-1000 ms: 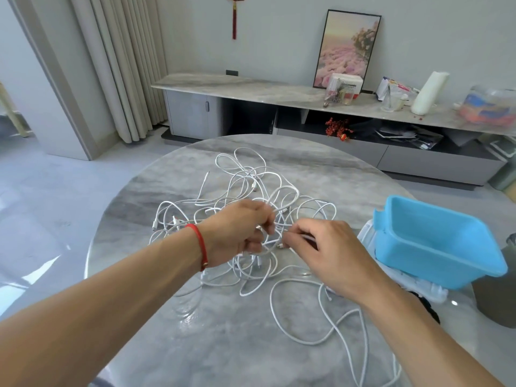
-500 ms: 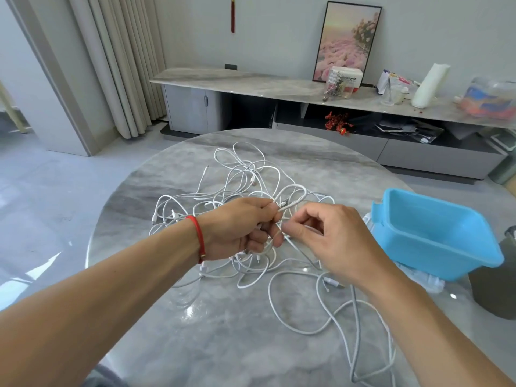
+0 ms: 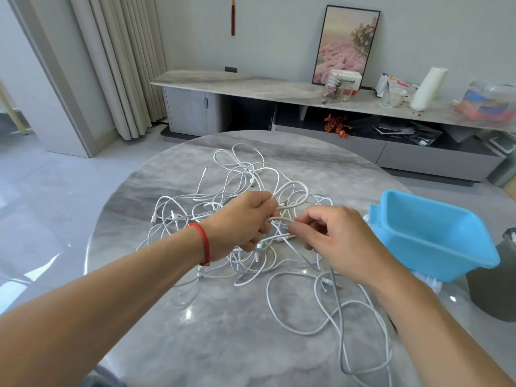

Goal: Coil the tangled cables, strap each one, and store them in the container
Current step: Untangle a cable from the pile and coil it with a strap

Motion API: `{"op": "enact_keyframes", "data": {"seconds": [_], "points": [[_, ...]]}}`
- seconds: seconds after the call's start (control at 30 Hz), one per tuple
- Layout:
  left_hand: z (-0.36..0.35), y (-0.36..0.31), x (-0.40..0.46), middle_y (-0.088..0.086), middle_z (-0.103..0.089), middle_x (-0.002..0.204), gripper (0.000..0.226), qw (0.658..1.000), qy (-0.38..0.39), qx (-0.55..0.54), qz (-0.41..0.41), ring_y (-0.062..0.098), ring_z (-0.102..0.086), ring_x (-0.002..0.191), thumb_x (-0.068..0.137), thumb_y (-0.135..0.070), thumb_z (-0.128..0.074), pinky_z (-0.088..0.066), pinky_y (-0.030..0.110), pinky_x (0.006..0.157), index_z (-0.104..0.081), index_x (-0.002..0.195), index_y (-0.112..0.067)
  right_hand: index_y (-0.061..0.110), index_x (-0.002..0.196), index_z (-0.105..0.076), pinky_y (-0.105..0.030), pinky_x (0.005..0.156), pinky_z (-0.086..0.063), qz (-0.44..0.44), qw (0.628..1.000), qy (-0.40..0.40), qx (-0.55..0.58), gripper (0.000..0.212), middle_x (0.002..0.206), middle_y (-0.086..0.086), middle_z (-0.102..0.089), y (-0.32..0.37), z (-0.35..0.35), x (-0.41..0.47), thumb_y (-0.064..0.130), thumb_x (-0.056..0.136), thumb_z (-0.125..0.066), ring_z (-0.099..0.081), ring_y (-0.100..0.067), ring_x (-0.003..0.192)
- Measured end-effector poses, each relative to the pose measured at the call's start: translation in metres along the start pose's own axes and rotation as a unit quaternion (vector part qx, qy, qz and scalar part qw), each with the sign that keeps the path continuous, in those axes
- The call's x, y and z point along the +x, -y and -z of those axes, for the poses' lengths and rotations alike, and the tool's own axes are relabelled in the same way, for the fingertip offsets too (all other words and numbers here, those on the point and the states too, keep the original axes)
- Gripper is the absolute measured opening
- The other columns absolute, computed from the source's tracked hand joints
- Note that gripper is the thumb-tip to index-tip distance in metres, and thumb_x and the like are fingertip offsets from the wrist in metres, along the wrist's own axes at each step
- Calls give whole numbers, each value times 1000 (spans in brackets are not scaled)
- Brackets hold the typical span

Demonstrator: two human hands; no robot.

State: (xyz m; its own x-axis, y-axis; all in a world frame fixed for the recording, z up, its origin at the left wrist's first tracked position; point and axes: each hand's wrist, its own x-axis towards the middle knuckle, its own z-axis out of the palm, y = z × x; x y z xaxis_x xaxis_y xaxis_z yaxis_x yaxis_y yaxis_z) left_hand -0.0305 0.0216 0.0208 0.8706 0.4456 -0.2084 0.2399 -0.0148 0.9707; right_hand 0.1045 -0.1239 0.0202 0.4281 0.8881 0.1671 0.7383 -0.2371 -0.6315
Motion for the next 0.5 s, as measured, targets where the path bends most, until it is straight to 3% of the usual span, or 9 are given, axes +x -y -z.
{"op": "enact_keyframes", "data": {"seconds": [0.13, 0.3, 0.4, 0.5], "points": [[6, 5, 5, -8, -34, 53, 32, 997, -34, 68, -19, 9, -26, 43, 108, -27, -37, -24, 19, 42, -46, 80, -16, 30, 84, -75, -22, 67, -52, -25, 999, 29, 2, 10, 73, 16, -73, -11, 11, -5, 36, 93, -75, -67, -2, 67], [0, 9, 9, -13, -37, 52, 33, 994, -12, 77, -77, 8, -28, 43, 108, -32, -37, -26, 20, 42, -55, 89, -12, 23, 84, -76, -21, 49, -48, -31, 984, -62, 162, 13, 65, -2, -70, -7, 8, 0, 24, 97, -71, -60, -11, 48], [-6, 13, 9, -14, -37, 52, 28, 989, 6, 77, -125, 8, -29, 43, 108, -29, -39, -28, 20, 41, -54, 90, -13, 18, 88, -76, -19, 49, -47, -63, 957, -126, 252, 10, 62, 1, -68, -6, 6, 2, 23, 96, -72, -58, -9, 49], [-10, 17, 10, -12, -39, 54, 26, 986, -10, 93, -139, 11, -32, 45, 108, -27, -40, -29, 23, 45, -52, 87, -16, 17, 98, -74, -20, 57, -52, -77, 946, -122, 290, 4, 70, -1, -72, -5, 6, 4, 15, 95, -73, -66, -12, 58]]}}
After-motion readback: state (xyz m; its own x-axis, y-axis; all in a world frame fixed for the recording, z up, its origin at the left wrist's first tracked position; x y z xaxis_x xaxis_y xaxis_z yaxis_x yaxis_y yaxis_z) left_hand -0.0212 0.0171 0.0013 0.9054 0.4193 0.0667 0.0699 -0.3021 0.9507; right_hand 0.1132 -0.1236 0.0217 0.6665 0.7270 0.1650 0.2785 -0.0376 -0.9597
